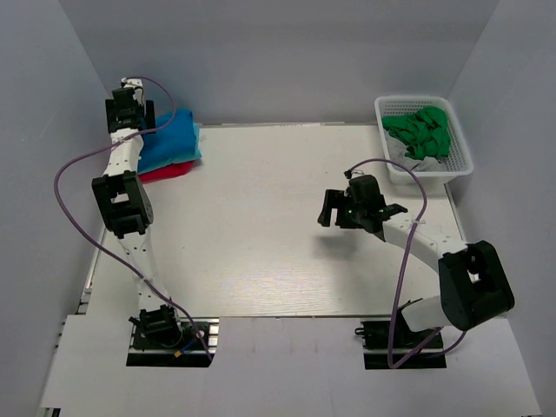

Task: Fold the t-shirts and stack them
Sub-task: Put the neatly folded tshirt into the corner of the board with the left arm

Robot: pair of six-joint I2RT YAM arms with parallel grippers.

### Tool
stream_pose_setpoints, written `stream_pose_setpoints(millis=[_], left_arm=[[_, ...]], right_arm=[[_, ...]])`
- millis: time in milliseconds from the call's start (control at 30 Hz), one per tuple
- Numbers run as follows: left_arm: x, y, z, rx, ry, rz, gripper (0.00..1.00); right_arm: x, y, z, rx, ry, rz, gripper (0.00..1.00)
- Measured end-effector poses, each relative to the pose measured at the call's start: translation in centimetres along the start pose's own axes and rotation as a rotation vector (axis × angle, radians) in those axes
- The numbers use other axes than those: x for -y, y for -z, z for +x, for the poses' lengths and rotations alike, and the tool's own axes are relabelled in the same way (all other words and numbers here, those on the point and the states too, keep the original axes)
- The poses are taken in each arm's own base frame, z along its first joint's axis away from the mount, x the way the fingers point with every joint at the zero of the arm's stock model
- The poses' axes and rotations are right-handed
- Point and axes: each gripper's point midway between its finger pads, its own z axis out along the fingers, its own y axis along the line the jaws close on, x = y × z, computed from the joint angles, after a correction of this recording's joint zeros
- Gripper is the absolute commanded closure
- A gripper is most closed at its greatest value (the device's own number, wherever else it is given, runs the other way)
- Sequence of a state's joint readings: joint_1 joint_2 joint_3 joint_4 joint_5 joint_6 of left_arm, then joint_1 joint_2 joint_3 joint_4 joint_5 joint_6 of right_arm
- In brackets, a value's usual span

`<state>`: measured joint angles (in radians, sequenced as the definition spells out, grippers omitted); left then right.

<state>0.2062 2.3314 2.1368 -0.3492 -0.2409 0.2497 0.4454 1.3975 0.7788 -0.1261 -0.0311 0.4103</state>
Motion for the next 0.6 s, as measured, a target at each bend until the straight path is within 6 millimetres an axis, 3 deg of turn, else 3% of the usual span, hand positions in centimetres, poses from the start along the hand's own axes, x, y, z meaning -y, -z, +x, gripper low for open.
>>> stream_pose_setpoints(millis=[167, 300, 367, 467, 533, 600], left_arm=[[-0.4, 0.7, -1.3, 0.027, 0.081, -0.034, 0.00], [0.2, 3.2, -3.5, 0.060, 0.176, 0.014, 0.00], [0.7, 5.5, -4.6, 0.070, 0.227, 0.056, 0.00], [2.5, 10.7, -4.9, 0.081, 0.311, 0.108, 0.00], [4.9, 14.6, -4.6, 0.097, 0.364, 0.158, 0.00], [9.1, 19.3, -3.4, 0.091, 0.396, 0.251, 0.00]], right_arm=[[-0.3, 0.1, 0.0, -0.001, 0.002, -0.015, 0.10], [-0.7, 1.1, -0.7, 0.034, 0.006, -0.033, 0.10], [-0.9, 2.0, -1.1, 0.068, 0.008, -0.039, 0.10], [-0.8, 3.4, -1.0, 0.121, 0.006, -0.051, 0.10], [-0.5, 4.1, -0.6, 0.143, -0.005, -0.048, 0.10], [0.1, 4.5, 0.5, 0.145, -0.019, -0.037, 0.10]])
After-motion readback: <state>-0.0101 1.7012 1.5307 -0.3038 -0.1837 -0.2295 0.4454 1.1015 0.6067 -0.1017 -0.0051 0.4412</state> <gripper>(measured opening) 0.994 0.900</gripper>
